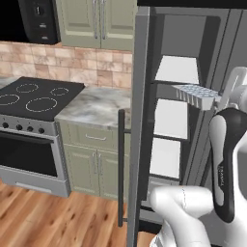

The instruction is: The ice cube tray has been filled with water. Take the tray and place it in the freezer to make ice. Close the freezer door after placing the tray.

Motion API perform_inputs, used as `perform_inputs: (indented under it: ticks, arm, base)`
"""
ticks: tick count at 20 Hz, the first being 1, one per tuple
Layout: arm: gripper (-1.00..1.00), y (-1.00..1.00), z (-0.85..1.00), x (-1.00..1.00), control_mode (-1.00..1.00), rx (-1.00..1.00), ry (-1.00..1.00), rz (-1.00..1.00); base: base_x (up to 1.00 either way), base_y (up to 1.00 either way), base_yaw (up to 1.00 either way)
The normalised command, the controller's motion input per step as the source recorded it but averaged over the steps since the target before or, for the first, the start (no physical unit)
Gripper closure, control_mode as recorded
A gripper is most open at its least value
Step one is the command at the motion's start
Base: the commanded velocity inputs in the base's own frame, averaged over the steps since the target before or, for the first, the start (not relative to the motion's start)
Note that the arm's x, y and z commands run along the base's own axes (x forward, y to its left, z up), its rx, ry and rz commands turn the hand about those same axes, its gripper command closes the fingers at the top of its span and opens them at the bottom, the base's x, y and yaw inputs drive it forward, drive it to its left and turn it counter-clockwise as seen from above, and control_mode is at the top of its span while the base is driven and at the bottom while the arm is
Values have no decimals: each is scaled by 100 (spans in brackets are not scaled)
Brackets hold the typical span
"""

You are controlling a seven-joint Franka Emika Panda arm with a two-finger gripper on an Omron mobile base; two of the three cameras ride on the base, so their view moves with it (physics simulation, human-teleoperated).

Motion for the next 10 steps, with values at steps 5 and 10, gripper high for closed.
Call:
perform_inputs:
  ticks: [5, 10]
  arm:
    - [100, 22, 1, 0, -100, 12, 0, -2]
    - [100, 13, 9, 0, -100, 0, 0, -3]
  base:
    - [0, 0, 0]
    - [0, 0, 0]
